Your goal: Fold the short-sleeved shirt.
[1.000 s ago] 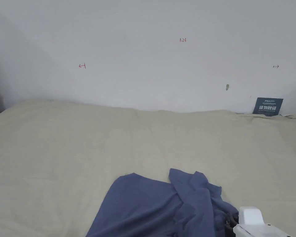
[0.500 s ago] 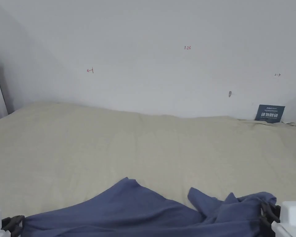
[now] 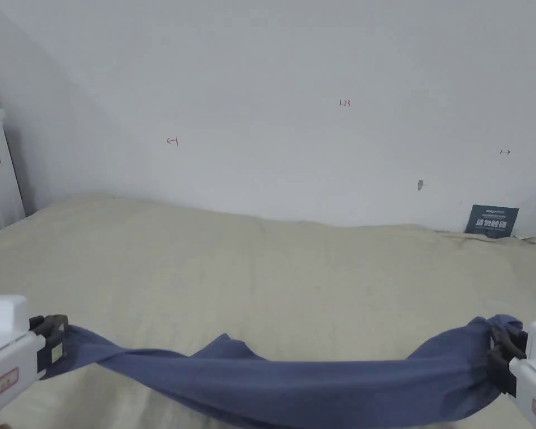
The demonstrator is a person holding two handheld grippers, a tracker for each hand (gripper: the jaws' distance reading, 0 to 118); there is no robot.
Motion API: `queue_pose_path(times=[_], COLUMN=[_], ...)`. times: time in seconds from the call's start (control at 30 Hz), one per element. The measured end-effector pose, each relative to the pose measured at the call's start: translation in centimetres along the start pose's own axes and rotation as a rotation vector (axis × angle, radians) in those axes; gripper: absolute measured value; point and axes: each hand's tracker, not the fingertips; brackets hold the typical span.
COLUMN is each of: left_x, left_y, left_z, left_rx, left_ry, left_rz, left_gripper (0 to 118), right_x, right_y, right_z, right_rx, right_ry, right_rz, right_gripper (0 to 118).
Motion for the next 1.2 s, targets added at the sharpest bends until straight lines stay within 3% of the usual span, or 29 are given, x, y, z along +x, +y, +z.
queue_pose_path(times=[0.57, 0.8, 1.2], left_x=[2.2, 2.6, 4.6], left_y=[16.1, 19.9, 26.8], left_z=[-9.0, -10.6, -16.2], left_rx=[0.082, 0.097, 0.16], left_ry=[0.07, 0.091, 0.121], left_rz=[-0.03, -0.029, -0.063], left_gripper=[0, 0, 0], right_x=[0.6, 1.0, 1.4], right_y=[12.1, 15.6, 20.5], right_z=[-11.4, -14.8, -22.4], right_rx=[0.083, 0.102, 0.11], right_ry=[-0.068, -0.093, -0.132], right_rz=[-0.094, -0.025, -0.031], right_gripper=[7, 7, 7])
